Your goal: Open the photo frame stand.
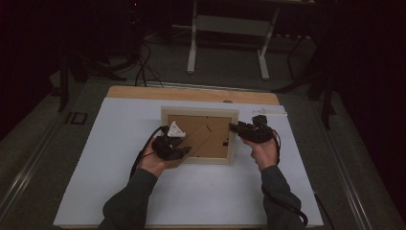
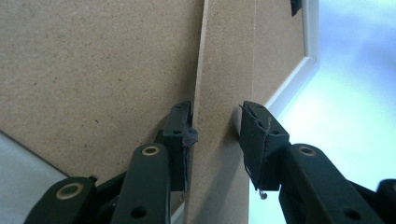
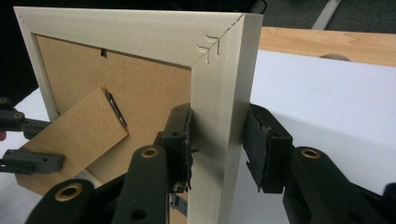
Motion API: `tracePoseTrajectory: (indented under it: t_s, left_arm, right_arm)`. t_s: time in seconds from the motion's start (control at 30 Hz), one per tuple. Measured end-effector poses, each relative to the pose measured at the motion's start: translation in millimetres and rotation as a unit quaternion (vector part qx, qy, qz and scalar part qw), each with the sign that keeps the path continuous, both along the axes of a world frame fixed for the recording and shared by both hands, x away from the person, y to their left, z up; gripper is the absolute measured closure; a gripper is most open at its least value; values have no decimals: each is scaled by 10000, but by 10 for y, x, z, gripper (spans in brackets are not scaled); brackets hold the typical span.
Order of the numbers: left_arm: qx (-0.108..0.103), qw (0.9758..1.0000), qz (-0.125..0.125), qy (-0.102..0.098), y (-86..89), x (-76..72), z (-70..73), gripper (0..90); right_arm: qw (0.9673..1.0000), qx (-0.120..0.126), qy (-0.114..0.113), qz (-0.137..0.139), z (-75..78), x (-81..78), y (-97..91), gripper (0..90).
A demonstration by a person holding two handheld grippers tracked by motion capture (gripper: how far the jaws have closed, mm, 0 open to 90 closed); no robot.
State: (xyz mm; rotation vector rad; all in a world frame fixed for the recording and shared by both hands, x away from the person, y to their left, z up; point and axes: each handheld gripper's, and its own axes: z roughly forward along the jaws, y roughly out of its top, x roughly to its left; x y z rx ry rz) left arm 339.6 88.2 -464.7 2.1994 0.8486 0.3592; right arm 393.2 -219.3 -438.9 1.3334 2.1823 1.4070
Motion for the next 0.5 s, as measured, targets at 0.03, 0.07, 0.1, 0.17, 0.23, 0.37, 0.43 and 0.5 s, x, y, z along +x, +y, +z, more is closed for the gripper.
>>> tracePoseTrajectory:
  t_s: [0.03, 0.07, 0.1, 0.17, 0.23, 0.37, 0.43, 0.5]
  left_arm:
    - [19, 10000, -30, -32, -2, -12, 4, 653]
    - [62, 9999, -47, -75, -9, -29, 11, 653]
    - [59, 9999, -44, -98, -15, -41, 13, 654]
    - [122, 9998, -76, -159, -19, -60, 17, 655]
    - [131, 9997, -75, -176, -22, -70, 16, 656]
    - [162, 9995, -126, -220, -16, -90, 10, 665]
    - [159, 9995, -128, -225, -16, -92, 7, 668]
    - [180, 9995, -131, -243, -15, -98, 0, 669]
  right_arm:
    - [10000, 20, 0, 25, 2, -7, -6, 625]
    - [10000, 30, 2, 51, 4, -9, -12, 624]
    - [10000, 35, 5, 88, 6, -8, -18, 623]
    - [9999, 42, 3, 165, 7, -1, -25, 615]
    - [9997, 28, 1, 224, 8, 3, -30, 587]
    - [9982, 12, -9, 600, -7, 32, -36, 510]
    - [9973, -38, 73, 735, -33, 59, -14, 488]
    - [9963, -125, 144, 836, -72, 87, 20, 470]
